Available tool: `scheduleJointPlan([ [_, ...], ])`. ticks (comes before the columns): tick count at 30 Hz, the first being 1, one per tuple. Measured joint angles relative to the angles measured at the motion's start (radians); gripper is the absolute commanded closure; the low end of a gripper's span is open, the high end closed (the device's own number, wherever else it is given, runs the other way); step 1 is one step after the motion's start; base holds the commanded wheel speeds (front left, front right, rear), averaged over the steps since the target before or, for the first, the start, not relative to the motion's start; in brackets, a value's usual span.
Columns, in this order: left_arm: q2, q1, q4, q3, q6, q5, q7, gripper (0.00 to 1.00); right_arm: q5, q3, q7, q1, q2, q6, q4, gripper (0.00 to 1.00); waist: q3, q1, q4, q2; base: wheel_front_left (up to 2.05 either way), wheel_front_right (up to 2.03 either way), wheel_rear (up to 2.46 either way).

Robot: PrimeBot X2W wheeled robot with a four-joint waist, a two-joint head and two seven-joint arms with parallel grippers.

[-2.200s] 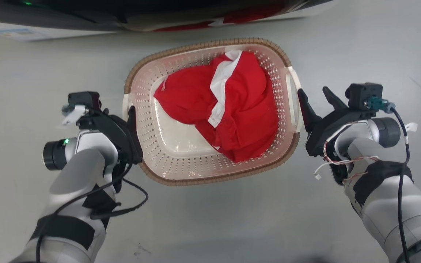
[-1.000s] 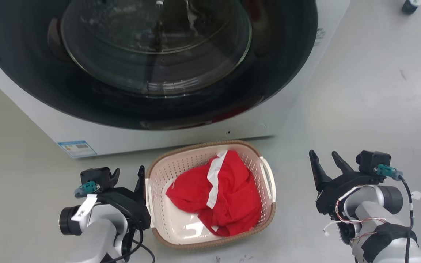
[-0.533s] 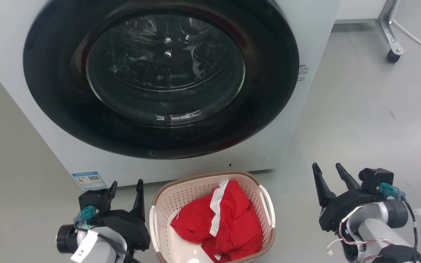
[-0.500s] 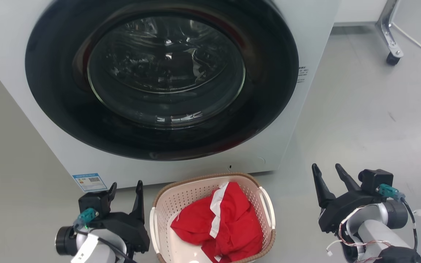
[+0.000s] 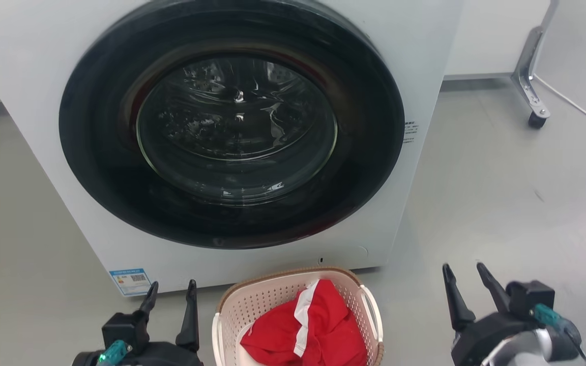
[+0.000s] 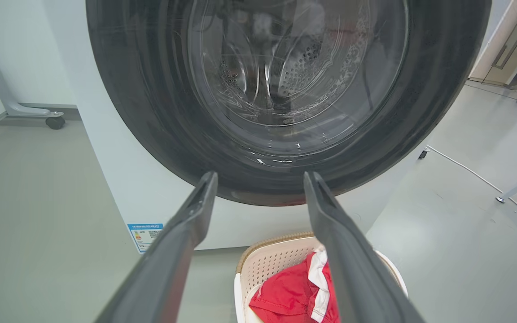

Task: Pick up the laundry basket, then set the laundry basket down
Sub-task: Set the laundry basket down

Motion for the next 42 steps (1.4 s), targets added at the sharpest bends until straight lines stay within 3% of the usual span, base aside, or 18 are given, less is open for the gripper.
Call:
scheduleJointPlan([
  [16,0.006,0.193,-0.221,0.052,0.034,0.016,0.0,0.0,-0.06,-0.046,0.0,0.199,-0.031,-0.044,-0.217,0.0,-0.032,0.0001,0.006,0.0001,0.0,0.0,0.0],
  [42,0.002,0.261,-0.332,0.063,0.043,0.038,0.038,0.0,-0.1,-0.101,0.0,0.286,-0.037,-0.061,-0.367,0.0,-0.035,0.0001,0.009,0.0001,0.0,0.0,0.0],
])
